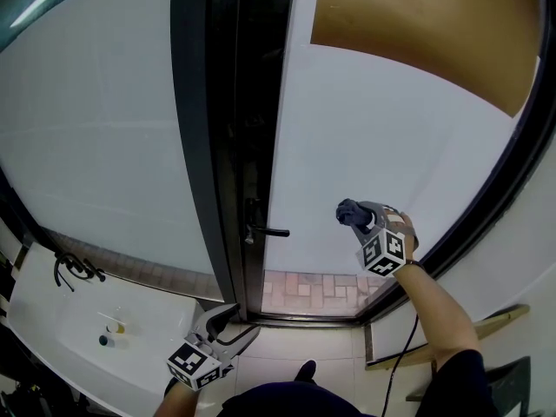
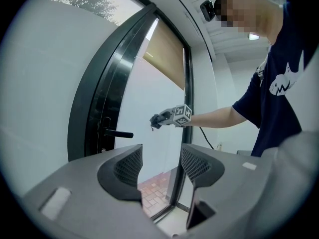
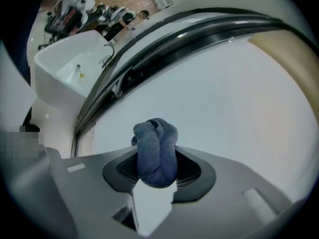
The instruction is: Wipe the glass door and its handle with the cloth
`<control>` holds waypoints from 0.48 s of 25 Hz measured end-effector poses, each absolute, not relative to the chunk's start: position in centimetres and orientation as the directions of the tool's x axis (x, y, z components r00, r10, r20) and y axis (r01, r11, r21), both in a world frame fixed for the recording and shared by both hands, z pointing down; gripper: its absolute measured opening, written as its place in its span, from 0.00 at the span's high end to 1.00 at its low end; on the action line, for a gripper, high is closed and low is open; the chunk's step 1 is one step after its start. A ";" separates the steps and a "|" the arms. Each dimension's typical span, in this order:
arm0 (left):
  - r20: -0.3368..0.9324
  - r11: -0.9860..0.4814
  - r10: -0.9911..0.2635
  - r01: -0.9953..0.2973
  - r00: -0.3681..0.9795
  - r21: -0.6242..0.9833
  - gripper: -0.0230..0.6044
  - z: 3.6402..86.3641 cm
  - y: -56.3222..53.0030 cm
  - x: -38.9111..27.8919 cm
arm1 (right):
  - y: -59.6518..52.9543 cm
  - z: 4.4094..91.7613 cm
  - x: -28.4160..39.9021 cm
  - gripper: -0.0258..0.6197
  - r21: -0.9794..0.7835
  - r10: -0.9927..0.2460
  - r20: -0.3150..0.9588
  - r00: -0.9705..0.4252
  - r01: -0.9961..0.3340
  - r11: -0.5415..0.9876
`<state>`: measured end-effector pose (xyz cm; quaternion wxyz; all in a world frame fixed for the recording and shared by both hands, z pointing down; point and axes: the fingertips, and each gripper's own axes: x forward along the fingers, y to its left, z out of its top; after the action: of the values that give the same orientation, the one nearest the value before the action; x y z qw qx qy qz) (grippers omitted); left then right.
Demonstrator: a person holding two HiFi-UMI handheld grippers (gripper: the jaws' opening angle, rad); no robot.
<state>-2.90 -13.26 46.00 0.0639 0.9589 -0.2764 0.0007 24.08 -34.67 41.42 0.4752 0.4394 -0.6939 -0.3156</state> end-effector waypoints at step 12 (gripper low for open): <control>0.034 -0.796 -0.592 -0.591 0.805 0.134 0.58 46.4 -12.9 -4.9 | -38.3 39.2 1.8 0.72 0.558 -0.744 0.387 -0.545 -0.504 0.659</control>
<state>-4.90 -12.94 46.44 0.0692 0.9475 -0.3121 -0.0049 1.78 -38.30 39.18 0.3081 0.3640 -0.8572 -0.1945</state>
